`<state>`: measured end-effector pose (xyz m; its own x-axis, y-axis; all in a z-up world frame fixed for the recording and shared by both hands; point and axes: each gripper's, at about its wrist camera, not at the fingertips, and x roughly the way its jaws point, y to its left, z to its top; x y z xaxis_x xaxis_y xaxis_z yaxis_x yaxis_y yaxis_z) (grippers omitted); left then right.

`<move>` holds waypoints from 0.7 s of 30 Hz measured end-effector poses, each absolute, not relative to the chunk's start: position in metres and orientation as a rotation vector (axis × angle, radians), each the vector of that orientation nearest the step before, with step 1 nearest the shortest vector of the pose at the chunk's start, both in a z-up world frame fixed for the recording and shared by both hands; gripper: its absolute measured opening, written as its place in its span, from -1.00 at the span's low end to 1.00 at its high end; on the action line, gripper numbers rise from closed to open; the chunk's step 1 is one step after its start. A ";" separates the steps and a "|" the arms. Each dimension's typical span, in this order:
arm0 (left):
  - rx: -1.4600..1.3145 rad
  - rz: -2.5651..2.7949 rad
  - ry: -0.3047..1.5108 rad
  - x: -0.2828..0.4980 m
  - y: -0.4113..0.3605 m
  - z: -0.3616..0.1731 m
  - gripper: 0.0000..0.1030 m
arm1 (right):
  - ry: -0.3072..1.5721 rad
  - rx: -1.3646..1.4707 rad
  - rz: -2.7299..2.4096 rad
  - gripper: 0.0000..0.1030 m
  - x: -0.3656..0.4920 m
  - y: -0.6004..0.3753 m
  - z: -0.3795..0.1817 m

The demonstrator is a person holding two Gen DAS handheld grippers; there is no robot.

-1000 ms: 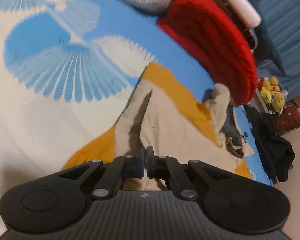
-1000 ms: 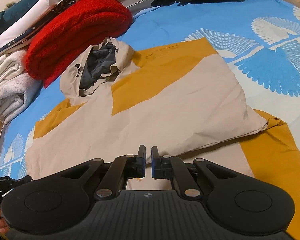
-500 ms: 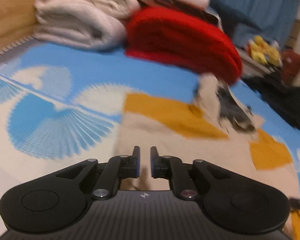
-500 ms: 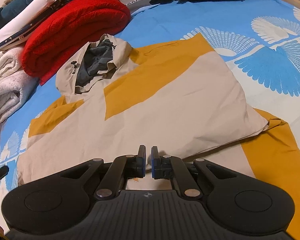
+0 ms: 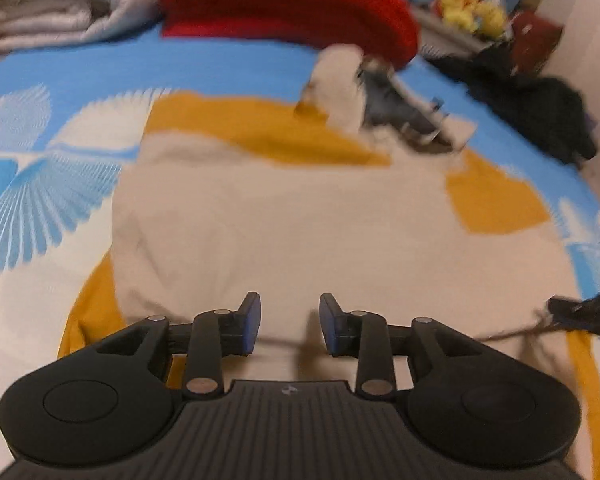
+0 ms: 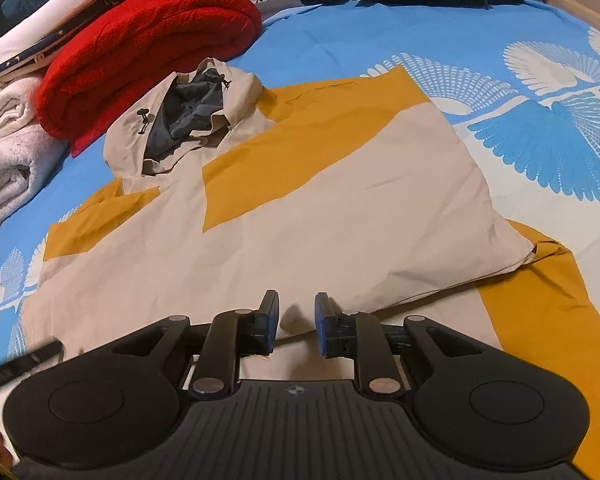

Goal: Fold large clothes

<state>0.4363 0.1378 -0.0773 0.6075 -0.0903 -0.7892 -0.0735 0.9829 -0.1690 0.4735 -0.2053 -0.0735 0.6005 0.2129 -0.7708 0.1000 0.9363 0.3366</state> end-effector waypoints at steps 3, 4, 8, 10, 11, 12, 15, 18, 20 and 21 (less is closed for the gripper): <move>-0.162 -0.014 0.840 0.432 0.136 -0.065 -0.30 | 0.930 0.361 0.065 -0.60 0.473 -0.206 -0.072; -0.125 0.003 0.813 0.432 0.136 -0.062 -0.30 | 0.930 0.358 0.065 -0.60 0.473 -0.206 -0.071; -0.129 0.152 1.010 0.444 0.159 -0.097 -0.32 | 0.929 0.356 0.059 -0.60 0.470 -0.206 -0.068; -0.130 0.145 0.962 0.440 0.157 -0.082 -0.28 | 0.927 0.354 0.062 -0.60 0.467 -0.207 -0.066; -0.120 0.117 0.913 0.436 0.151 -0.068 -0.25 | 0.925 0.352 0.066 -0.60 0.465 -0.208 -0.064; -0.111 0.087 0.860 0.431 0.146 -0.052 -0.10 | 0.922 0.350 0.071 -0.60 0.463 -0.208 -0.062; -0.111 0.045 0.752 0.419 0.133 -0.023 0.16 | 0.904 0.344 0.074 -0.60 0.457 -0.211 -0.055; -0.114 0.048 0.702 0.414 0.126 -0.009 0.16 | 0.886 0.336 0.076 -0.58 0.449 -0.216 -0.048; -0.110 0.051 0.678 0.408 0.125 -0.005 0.16 | 0.873 0.327 0.075 -0.55 0.442 -0.220 -0.044; -0.104 0.054 0.666 0.407 0.122 -0.003 0.16 | 0.867 0.322 0.073 -0.54 0.439 -0.223 -0.042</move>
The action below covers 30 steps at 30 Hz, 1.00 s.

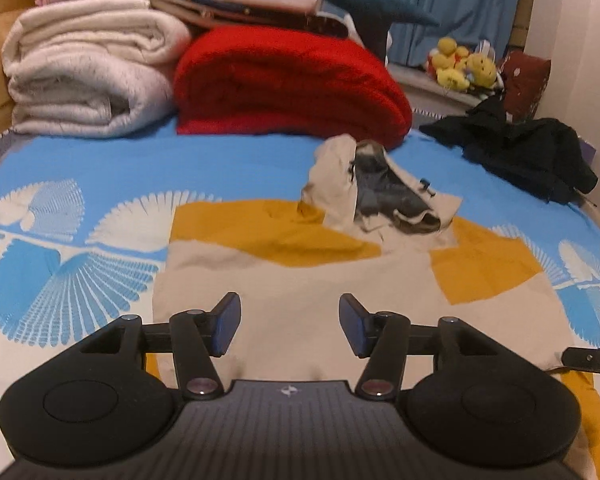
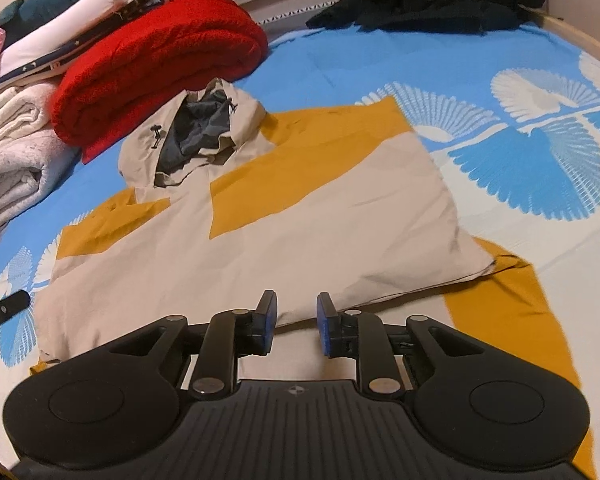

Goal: Fold large clothes

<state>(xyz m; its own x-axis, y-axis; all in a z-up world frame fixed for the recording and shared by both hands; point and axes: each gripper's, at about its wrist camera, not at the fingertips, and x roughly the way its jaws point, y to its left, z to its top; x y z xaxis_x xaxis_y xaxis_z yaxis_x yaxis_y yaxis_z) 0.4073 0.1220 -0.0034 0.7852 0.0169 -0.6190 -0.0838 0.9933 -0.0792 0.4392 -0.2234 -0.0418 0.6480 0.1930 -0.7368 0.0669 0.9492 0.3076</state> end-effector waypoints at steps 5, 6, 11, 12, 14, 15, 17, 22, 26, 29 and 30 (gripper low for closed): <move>-0.065 0.054 0.577 0.399 0.105 0.007 0.16 | 0.847 0.310 0.055 -0.53 0.428 -0.241 -0.036; -0.059 0.051 0.559 0.397 0.104 0.010 0.16 | 0.838 0.304 0.049 -0.53 0.427 -0.244 -0.034; -0.011 0.055 0.483 0.386 0.102 0.030 0.45 | 0.752 0.242 0.015 -0.28 0.423 -0.258 -0.018; -0.008 0.063 0.475 0.385 0.104 0.033 0.53 | 0.717 0.225 -0.002 -0.22 0.422 -0.263 -0.013; -0.010 0.085 0.497 0.397 0.108 0.040 0.55 | 0.670 0.216 -0.021 -0.16 0.423 -0.272 -0.005; -0.009 0.087 0.527 0.412 0.109 0.042 0.55 | 0.648 0.217 -0.026 -0.16 0.424 -0.278 -0.001; 0.012 0.095 0.570 0.443 0.111 0.044 0.55 | 0.627 0.199 -0.030 -0.16 0.427 -0.284 0.003; -0.022 0.010 0.713 0.560 0.115 0.045 0.19 | 0.644 0.197 -0.042 -0.16 0.441 -0.297 0.003; -0.007 -0.017 0.765 0.655 0.109 0.038 -0.19 | 0.668 0.188 -0.072 -0.22 0.451 -0.297 -0.003; -0.046 -0.026 0.810 0.722 0.102 0.021 -0.17 | 0.697 0.210 -0.079 -0.81 0.458 -0.297 -0.011; -0.070 -0.035 0.828 0.741 0.099 0.014 -0.08 | 0.703 0.223 -0.071 -0.86 0.460 -0.296 -0.013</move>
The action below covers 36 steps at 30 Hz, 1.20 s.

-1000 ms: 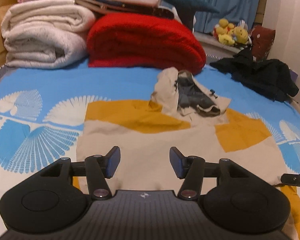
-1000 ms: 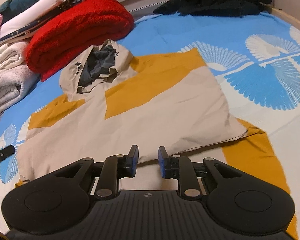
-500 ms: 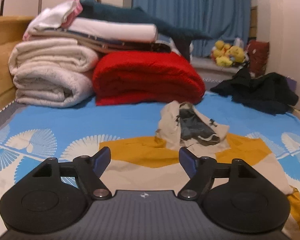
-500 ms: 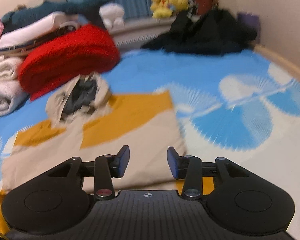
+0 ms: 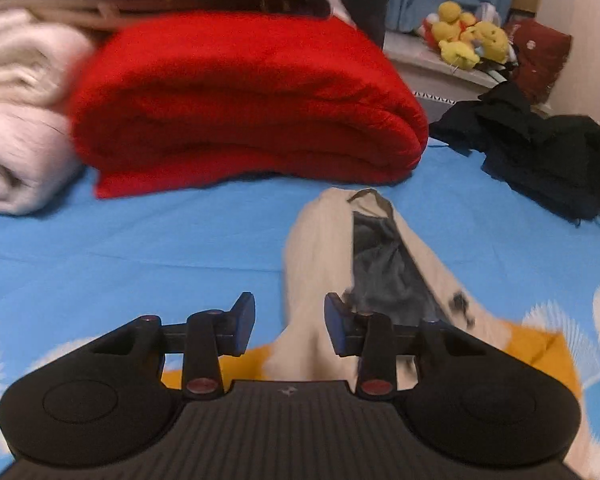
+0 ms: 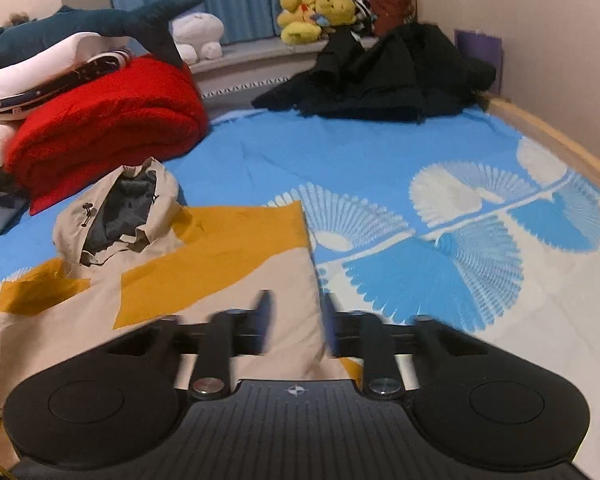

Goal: Fold large clothes

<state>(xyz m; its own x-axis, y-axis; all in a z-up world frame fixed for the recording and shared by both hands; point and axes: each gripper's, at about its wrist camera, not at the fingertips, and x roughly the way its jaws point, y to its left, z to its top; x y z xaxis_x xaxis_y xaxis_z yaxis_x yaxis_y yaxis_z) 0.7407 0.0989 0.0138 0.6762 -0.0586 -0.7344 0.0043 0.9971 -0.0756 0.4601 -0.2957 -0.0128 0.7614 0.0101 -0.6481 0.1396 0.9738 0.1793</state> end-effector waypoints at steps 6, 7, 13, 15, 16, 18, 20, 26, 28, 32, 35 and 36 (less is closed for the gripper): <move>-0.097 -0.018 0.849 0.830 0.074 -0.030 0.65 | 0.724 0.193 -0.064 -0.86 0.466 -0.282 -0.025; -0.103 0.001 0.864 0.845 0.071 -0.039 0.65 | 0.737 0.207 -0.066 -0.86 0.467 -0.282 -0.028; -0.074 0.035 0.872 0.880 0.060 -0.068 0.38 | 0.784 0.240 -0.073 -0.85 0.471 -0.282 -0.040; -0.045 0.045 0.863 0.878 0.056 -0.069 -0.43 | 0.795 0.260 -0.066 -0.85 0.472 -0.281 -0.041; -0.032 0.031 0.865 0.873 0.054 -0.068 -0.90 | 0.795 0.269 -0.062 -0.85 0.473 -0.281 -0.041; 0.019 -0.040 0.832 0.851 0.043 -0.056 -0.93 | 0.787 0.273 -0.054 -0.85 0.472 -0.281 -0.038; 0.088 -0.146 0.727 0.806 0.034 -0.028 -0.95 | 0.777 0.283 -0.053 -0.85 0.472 -0.282 -0.034; 0.438 -0.531 0.527 0.567 0.025 0.010 -0.96 | 0.683 0.388 -0.004 -0.82 0.460 -0.297 -0.012; 0.567 -0.580 0.586 0.500 0.034 -0.014 -0.93 | 0.651 0.433 0.008 -0.68 0.457 -0.303 -0.006; 0.416 -0.332 0.757 0.425 0.077 -0.025 -0.91 | 0.605 0.556 0.065 -0.37 0.452 -0.311 0.000; -0.010 -0.193 0.729 0.395 0.115 -0.005 -0.55 | 0.635 0.591 0.147 -0.28 0.457 -0.302 -0.006; -0.118 -0.167 0.711 0.390 0.122 -0.005 -0.41 | 0.666 0.594 0.171 -0.25 0.459 -0.296 -0.011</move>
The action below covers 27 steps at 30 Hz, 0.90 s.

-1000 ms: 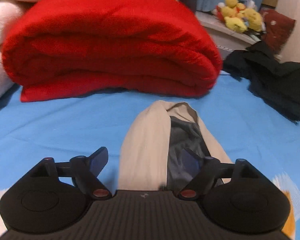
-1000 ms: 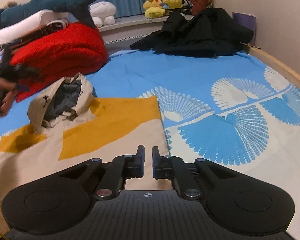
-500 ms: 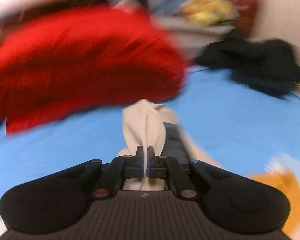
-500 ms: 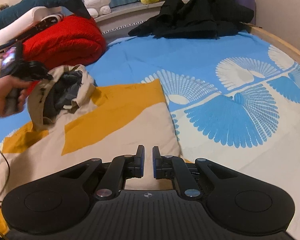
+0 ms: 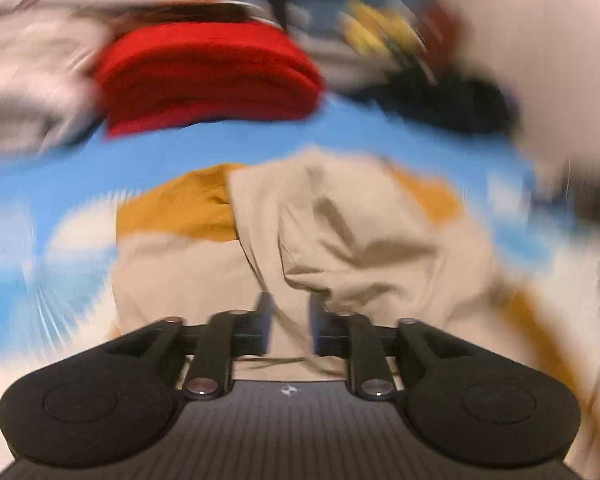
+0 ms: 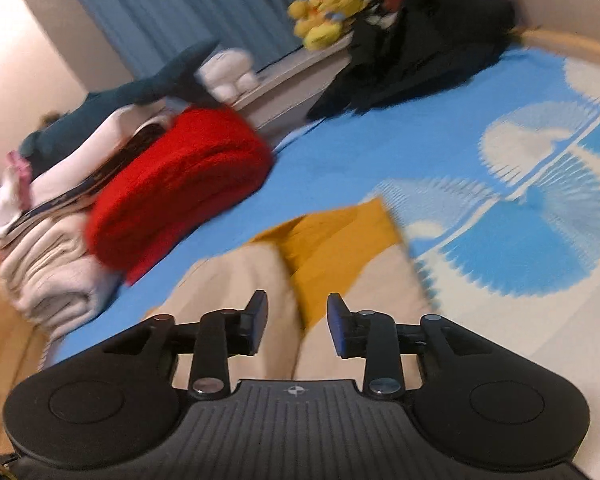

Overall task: Fold large clothes
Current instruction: 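Grasp the beige jacket hem with both tools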

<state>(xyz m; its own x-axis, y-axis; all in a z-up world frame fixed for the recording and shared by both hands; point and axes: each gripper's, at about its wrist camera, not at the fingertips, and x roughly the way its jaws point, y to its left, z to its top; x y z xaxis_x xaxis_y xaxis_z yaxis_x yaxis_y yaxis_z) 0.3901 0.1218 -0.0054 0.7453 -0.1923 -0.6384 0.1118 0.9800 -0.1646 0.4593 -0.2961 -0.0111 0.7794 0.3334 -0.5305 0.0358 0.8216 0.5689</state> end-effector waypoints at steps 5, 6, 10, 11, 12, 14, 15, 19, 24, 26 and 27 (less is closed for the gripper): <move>-0.339 -0.122 0.771 0.415 0.120 -0.038 -0.16 | 0.849 0.600 0.241 -0.09 0.470 -0.264 -0.048; -0.372 -0.127 0.783 0.422 0.118 -0.043 -0.16 | 0.880 0.606 0.245 -0.09 0.471 -0.258 -0.055; -0.572 -0.086 0.849 0.454 0.120 -0.079 -0.13 | 0.920 0.619 0.237 -0.09 0.475 -0.239 -0.069; -0.625 -0.082 0.866 0.458 0.125 -0.086 -0.13 | 0.923 0.621 0.237 -0.09 0.476 -0.233 -0.071; -0.690 -0.089 0.882 0.463 0.130 -0.093 -0.13 | 0.926 0.635 0.239 -0.09 0.477 -0.229 -0.073; -0.783 -0.097 0.898 0.470 0.134 -0.102 -0.13 | 0.934 0.673 0.252 -0.09 0.482 -0.218 -0.078; -0.814 -0.100 0.899 0.469 0.135 -0.103 -0.13 | 0.940 0.681 0.257 -0.09 0.484 -0.211 -0.082; -0.813 -0.115 0.935 0.476 0.131 -0.112 -0.08 | 0.957 0.617 0.240 -0.65 0.487 -0.192 -0.090; -0.782 -0.089 0.817 0.471 0.134 -0.093 -0.93 | 0.764 0.762 0.270 -1.00 0.470 -0.209 -0.060; -0.865 -0.160 0.634 0.455 0.143 -0.059 -0.93 | 0.594 0.811 0.322 -1.00 0.451 -0.217 -0.032; -0.883 -0.206 0.545 0.445 0.145 -0.043 -0.93 | 0.521 0.820 0.327 -1.00 0.440 -0.219 -0.020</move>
<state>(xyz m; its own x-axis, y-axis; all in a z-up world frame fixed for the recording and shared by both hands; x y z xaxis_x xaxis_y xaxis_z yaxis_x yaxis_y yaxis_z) 0.4445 0.1447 -0.0427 0.8455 -0.3885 -0.3662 -0.0496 0.6258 -0.7784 0.4401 -0.2185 -0.0196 0.8269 0.4680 -0.3116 -0.0769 0.6432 0.7618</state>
